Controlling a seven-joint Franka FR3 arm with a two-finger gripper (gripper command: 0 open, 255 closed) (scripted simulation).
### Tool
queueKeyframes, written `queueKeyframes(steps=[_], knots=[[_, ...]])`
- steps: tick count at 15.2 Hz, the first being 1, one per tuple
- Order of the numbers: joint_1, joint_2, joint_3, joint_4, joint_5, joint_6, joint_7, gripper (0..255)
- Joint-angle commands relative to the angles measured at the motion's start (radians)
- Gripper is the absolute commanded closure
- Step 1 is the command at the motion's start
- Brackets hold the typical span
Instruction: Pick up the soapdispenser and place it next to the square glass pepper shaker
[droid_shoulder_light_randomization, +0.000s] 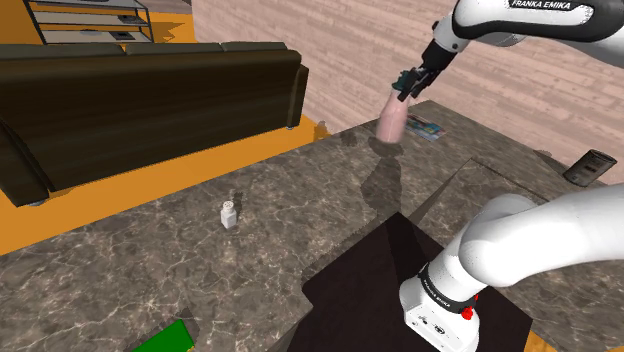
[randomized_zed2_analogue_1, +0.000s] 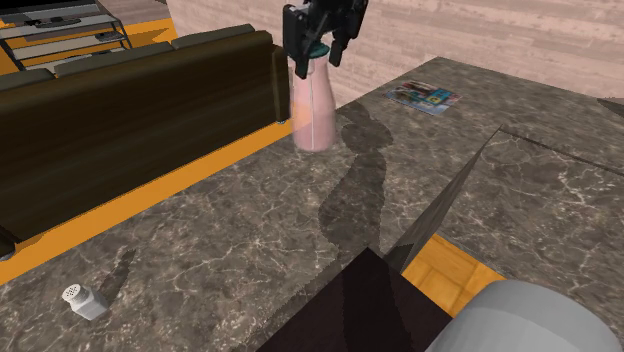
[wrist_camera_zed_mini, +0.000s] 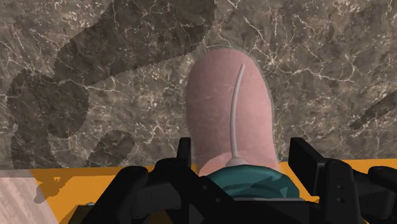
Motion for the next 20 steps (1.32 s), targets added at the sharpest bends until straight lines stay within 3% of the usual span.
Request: queueKeyframes(steps=[1, 11, 20], knots=[[0.015, 0.006, 0.041, -0.003, 0.012, 0.004, 0.051, 255], [0.104, 0.135, 0.201, 0.068, 0.073, 0.043, 0.265, 255], [0.177, 0.32, 0.321, 0.231, 0.104, 0.054, 0.438, 255]])
